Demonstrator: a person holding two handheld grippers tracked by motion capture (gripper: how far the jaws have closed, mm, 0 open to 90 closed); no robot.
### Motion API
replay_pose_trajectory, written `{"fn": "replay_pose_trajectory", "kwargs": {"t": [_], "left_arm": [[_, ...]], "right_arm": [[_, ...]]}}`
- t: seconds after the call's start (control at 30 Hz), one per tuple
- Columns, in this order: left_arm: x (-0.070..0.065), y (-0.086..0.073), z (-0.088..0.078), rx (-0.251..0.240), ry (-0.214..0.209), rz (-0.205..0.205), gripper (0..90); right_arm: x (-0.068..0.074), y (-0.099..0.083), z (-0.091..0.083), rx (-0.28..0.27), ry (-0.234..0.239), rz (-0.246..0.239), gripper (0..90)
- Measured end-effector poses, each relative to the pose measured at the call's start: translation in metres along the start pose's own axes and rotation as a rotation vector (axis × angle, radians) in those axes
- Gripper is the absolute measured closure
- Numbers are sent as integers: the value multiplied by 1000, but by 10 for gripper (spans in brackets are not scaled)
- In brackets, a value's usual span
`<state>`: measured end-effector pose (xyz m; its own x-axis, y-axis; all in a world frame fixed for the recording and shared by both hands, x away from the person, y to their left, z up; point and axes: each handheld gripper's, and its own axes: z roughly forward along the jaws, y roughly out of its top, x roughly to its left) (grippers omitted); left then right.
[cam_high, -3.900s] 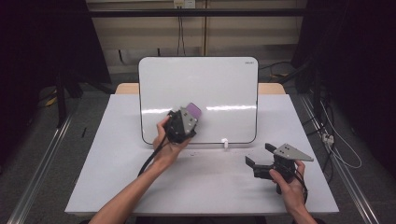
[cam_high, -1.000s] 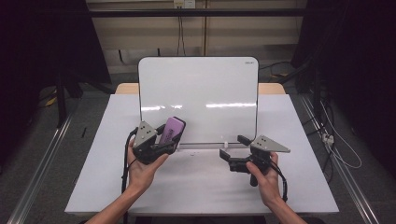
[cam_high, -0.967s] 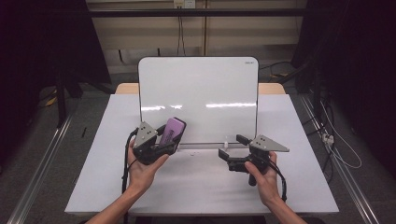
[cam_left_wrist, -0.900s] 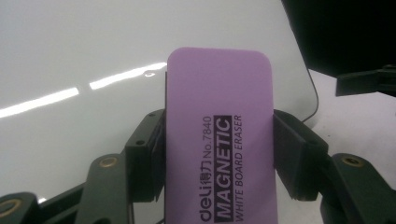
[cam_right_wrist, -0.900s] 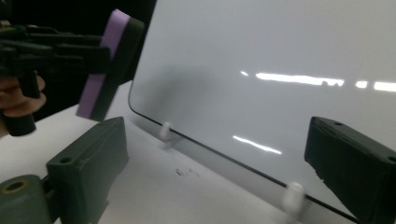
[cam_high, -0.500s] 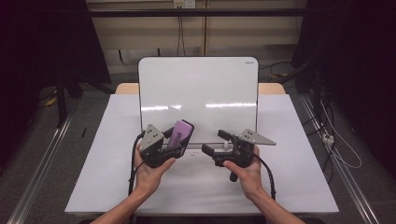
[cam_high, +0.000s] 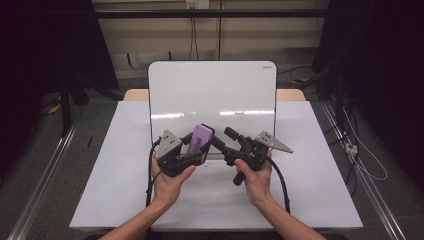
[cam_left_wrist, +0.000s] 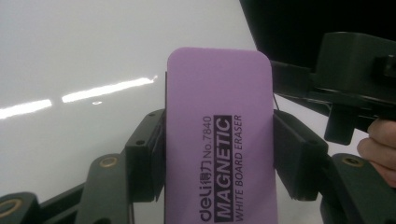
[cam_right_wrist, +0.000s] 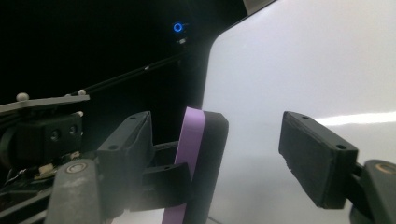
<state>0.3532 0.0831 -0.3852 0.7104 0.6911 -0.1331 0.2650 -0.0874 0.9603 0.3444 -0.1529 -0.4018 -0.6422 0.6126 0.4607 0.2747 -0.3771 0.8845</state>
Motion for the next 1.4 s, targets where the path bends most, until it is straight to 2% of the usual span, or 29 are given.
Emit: {"fn": "replay_pose_trajectory", "kwargs": {"t": [0.07,0.23,0.4,0.53,0.67,1.03,1.13,1.23,1.33,1.4], "left_arm": [[-1,0,2,3,-3,-2,411],[-2,-1,5,9,-6,6,411],[-5,-2,6,10,-9,21,411],[-7,-3,7,9,-14,35,411],[-8,-5,6,-4,-4,40,410],[-9,-6,8,2,-21,56,399],[-10,-8,9,14,-25,54,309],[-11,-12,12,35,-31,49,263],[-12,-16,13,54,-26,61,195],[-10,-17,12,67,-24,63,176]], "right_arm": [[-1,-1,2,-3,-4,23,290],[0,-5,5,6,-16,25,337],[-1,-7,7,7,-7,57,467],[1,-11,9,18,5,63,553],[1,-12,9,-4,-4,76,635],[4,-11,6,-1,-15,8,654],[3,-9,4,-10,-23,-9,656],[0,-5,1,-14,-45,-26,658],[-4,-2,-2,-11,-67,-60,659],[-5,0,-4,-5,-87,-109,660]]}}
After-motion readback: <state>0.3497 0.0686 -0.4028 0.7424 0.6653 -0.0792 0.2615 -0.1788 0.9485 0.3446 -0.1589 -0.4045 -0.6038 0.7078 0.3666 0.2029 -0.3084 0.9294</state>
